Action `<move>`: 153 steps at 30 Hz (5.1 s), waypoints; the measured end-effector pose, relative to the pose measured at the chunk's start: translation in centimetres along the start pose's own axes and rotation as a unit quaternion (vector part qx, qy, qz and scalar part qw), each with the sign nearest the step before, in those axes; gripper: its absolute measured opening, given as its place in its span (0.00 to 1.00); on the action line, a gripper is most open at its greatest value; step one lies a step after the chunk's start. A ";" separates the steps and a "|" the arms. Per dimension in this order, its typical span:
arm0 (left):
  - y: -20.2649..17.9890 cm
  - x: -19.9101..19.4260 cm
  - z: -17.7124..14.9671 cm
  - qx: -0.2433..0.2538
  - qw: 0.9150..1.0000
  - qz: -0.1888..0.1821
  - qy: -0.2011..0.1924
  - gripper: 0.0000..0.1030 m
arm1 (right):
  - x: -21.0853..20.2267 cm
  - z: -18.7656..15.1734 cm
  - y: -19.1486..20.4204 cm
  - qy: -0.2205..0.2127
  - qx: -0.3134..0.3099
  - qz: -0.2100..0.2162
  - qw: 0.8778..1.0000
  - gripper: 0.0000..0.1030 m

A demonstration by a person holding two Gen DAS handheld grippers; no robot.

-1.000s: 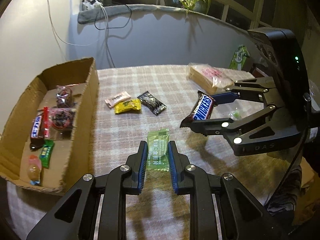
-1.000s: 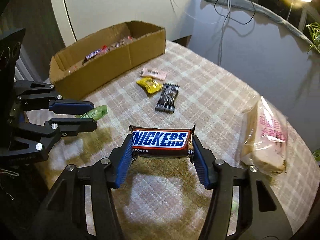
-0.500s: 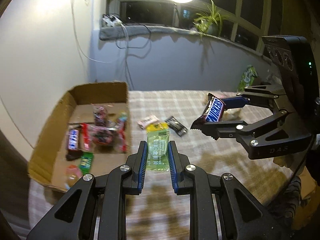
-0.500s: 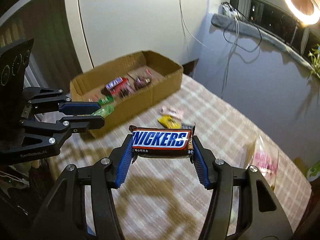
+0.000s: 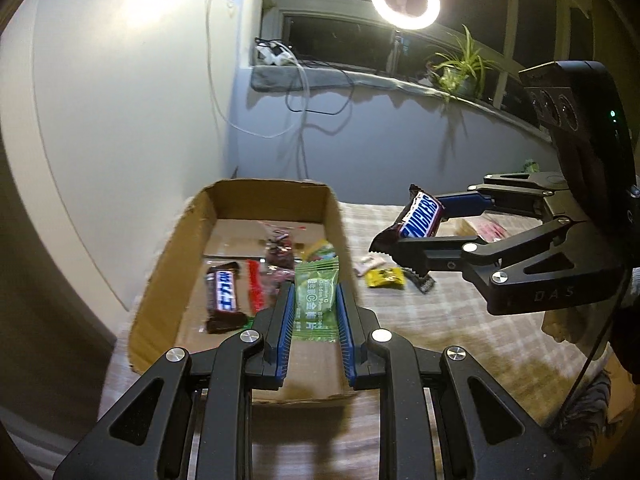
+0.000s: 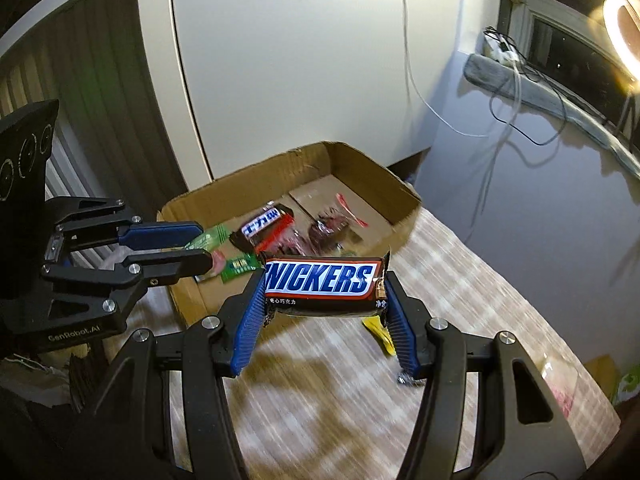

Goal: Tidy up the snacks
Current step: 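Carry both snacks over the cardboard box and open both grippers to drop them, then withdraw both open grippers from the box toward the remaining wrapped candies, then grasp the black-wrapped candy with the right gripper while the left grasps the yellow candy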

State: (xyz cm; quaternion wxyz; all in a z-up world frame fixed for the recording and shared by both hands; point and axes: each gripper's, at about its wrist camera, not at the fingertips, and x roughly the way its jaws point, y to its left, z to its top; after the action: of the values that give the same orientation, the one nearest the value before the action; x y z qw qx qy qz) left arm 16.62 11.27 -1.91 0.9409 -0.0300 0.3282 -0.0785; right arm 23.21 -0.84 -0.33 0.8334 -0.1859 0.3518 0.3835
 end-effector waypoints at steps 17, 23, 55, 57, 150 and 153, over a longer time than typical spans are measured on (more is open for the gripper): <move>4.4 0.8 0.2 -0.025 0.999 0.024 0.002 0.19 | 5.3 2.9 1.5 0.021 -0.007 0.025 0.999 0.57; 5.0 1.3 0.2 -0.028 0.999 0.026 0.006 0.19 | 6.4 3.1 1.6 0.027 -0.005 0.031 0.999 0.58; 4.7 0.5 0.4 -0.036 0.998 0.042 0.000 0.38 | 4.1 2.8 0.5 0.004 -0.001 -0.008 1.000 0.89; 4.3 0.3 0.4 -0.034 0.999 0.041 0.000 0.38 | 3.6 2.7 0.3 0.003 0.001 -0.012 1.000 0.89; -10.6 16.7 0.7 -0.036 0.991 0.059 0.117 0.56 | 3.4 -12.2 -13.6 0.045 0.144 0.038 0.988 0.24; -10.6 16.9 0.8 -0.034 0.990 0.064 0.118 0.53 | 3.2 -12.3 -13.7 0.040 0.147 0.044 0.987 0.24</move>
State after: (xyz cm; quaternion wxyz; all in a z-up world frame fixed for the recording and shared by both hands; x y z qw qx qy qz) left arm 28.77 -2.01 -10.47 0.8971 -0.0317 0.4405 -0.0103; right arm 29.79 -15.11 -10.55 0.8192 -0.0608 0.4457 0.3559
